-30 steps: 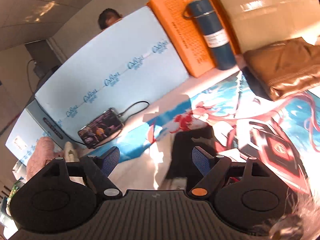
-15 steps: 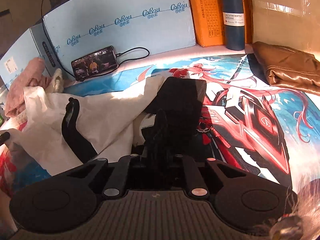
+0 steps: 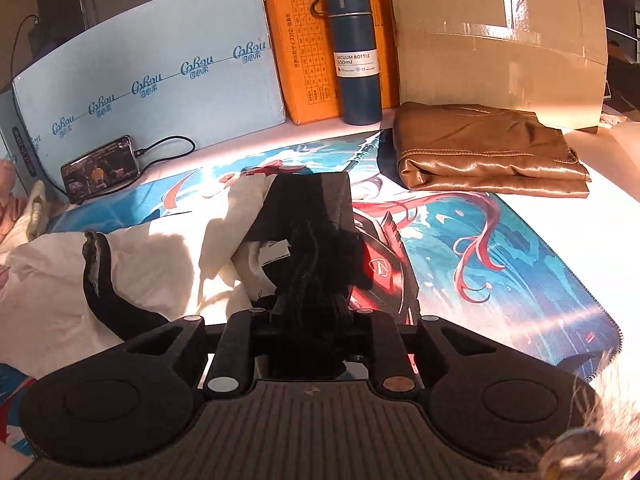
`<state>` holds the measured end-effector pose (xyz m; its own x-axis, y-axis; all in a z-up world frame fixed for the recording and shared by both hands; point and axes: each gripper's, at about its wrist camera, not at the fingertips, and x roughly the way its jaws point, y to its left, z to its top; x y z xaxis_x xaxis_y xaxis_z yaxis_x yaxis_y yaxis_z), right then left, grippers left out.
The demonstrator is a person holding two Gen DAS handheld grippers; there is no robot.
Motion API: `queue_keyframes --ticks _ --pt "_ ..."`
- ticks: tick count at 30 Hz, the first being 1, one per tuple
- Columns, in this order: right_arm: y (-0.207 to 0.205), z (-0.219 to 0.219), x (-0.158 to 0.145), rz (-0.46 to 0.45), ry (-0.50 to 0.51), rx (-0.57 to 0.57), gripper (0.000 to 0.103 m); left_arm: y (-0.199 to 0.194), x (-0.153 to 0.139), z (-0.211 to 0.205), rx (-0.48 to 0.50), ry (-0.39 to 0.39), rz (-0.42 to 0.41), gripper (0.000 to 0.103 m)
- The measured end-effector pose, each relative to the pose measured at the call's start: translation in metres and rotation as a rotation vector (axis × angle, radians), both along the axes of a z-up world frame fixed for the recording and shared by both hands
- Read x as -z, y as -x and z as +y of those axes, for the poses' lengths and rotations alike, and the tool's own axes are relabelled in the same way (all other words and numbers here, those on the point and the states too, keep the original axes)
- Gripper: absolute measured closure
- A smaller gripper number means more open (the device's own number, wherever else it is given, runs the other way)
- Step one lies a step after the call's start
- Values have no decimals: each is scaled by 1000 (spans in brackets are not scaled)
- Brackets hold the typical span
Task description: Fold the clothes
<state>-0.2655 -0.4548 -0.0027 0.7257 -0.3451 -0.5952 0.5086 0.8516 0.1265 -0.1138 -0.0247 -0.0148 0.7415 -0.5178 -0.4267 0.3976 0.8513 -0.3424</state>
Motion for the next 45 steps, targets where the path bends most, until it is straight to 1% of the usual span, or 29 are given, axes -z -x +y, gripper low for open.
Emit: queue_keyframes --ticks 1,2,3,5,7,9,10,11,12,14,15,16,18,19,21,23,25,26,27,28,29,30,32,34,35,36,39,41,45 --pt "1 1 -2 -5 33 27 42 3 1 2 -4 -9 11 99" --pt "1 3 -6 -19 63 45 32 5 3 3 -13 -30 22 99" --pt "2 5 -10 -37 92 61 25 7 5 3 -21 -51 33 99" --pt "3 10 -18 -79 137 74 25 9 6 5 -56 -96 35 99" --pt "6 15 -26 -140 134 42 24 10 4 7 -103 -143 15 94" --pt "6 13 -29 -185 -4 -48 23 13 -7 5 -147 -206 -73 93" --pt "6 12 -30 -206 -86 -98 23 14 -13 0 -133 -240 -134 92" --pt "6 11 -31 -227 -168 -148 23 15 -19 -5 -119 -275 -196 87" --pt "3 10 -30 -229 -251 -183 24 16 -24 -11 -100 -313 -259 79" --pt "-6 7 -21 -207 -411 -226 27 15 -30 -33 -31 -414 -384 67" --pt "-10 7 -17 -188 -452 -230 30 14 -29 -44 3 -461 -435 66" --pt "-13 8 -14 -169 -479 -231 38 12 -29 -54 43 -501 -473 66" --pt "-20 14 -8 -139 -531 -260 45 3 -26 -69 146 -535 -498 65" --pt "-23 16 -5 -135 -555 -285 45 -2 -24 -77 198 -545 -497 65" --pt "-30 20 -2 -97 -554 -302 45 -12 -21 -92 296 -574 -499 64" --pt "-35 22 3 -50 -521 -272 50 -24 -14 -110 362 -659 -520 64" --pt "-39 25 2 -32 -501 -276 49 -32 -4 -127 431 -758 -538 64" --pt "-42 27 2 -30 -492 -285 51 -36 1 -134 467 -791 -539 64" --pt "-45 28 5 -22 -487 -293 67 -41 4 -140 497 -805 -528 63" --pt "-48 29 9 -12 -485 -298 90 -46 7 -146 525 -815 -513 60" --pt "-51 26 12 -28 -516 -302 94 -51 10 -150 545 -820 -499 51" --pt "-54 21 14 -57 -561 -303 97 -55 12 -154 548 -824 -504 46" --pt "-60 10 18 -116 -651 -307 99 -63 13 -159 551 -827 -506 43" --pt "-70 -4 12 -187 -713 -284 100 -74 11 -161 572 -799 -494 47" --pt "-75 -11 9 -224 -742 -270 100 -80 9 -162 575 -776 -483 76" --pt "-82 -18 3 -259 -752 -256 100 -86 8 -163 559 -761 -468 102" --pt "-104 -37 -18 -337 -733 -202 100 -110 -1 -164 485 -683 -452 103" --pt "-122 -47 -30 -372 -716 -173 100 -123 -6 -166 456 -651 -447 103" --pt "-166 -68 -36 -394 -730 -123 100 -142 -16 -167 408 -614 -458 103"
